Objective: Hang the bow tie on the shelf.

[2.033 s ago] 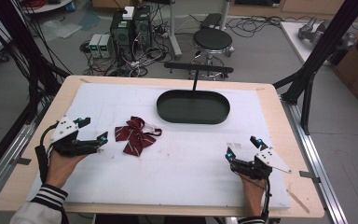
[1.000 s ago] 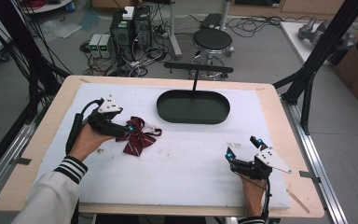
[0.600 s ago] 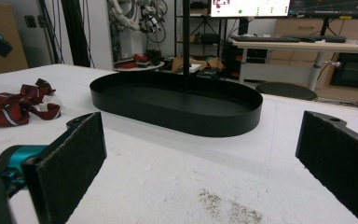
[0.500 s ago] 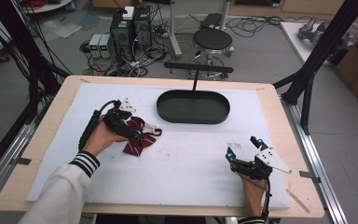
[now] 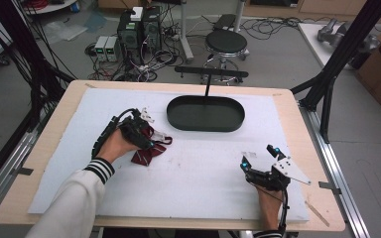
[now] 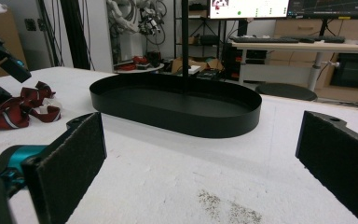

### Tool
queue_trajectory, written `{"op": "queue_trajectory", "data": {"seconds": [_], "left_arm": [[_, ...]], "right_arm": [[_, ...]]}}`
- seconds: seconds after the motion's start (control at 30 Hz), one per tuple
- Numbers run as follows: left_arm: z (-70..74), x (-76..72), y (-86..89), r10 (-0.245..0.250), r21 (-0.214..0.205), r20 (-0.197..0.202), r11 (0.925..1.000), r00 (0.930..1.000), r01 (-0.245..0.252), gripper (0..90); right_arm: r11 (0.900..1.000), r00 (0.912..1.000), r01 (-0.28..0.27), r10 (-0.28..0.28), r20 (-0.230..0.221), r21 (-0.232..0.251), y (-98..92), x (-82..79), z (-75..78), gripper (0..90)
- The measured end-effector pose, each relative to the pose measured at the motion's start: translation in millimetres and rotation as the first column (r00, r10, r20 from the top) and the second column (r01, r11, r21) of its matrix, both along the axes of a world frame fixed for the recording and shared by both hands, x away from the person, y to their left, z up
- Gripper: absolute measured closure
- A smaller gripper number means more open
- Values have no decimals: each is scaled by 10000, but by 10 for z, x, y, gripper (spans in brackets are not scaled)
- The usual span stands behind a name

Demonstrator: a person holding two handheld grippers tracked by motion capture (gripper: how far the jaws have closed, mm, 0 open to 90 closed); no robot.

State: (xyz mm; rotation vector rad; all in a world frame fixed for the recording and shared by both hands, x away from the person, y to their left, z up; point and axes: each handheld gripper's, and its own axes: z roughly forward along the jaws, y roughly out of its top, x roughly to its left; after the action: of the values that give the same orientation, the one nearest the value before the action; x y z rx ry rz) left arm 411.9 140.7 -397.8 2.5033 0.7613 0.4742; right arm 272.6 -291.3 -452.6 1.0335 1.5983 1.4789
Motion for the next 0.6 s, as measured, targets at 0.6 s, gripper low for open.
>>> {"op": "queue_trajectory", "data": {"seconds": [0.6], "left_arm": [[-84,97,-151,247,1157,-773,9932,9967,-157,328]], "right_arm": [[10000,10000,-1,1,-9,54,-1,-2,-1,6]]}}
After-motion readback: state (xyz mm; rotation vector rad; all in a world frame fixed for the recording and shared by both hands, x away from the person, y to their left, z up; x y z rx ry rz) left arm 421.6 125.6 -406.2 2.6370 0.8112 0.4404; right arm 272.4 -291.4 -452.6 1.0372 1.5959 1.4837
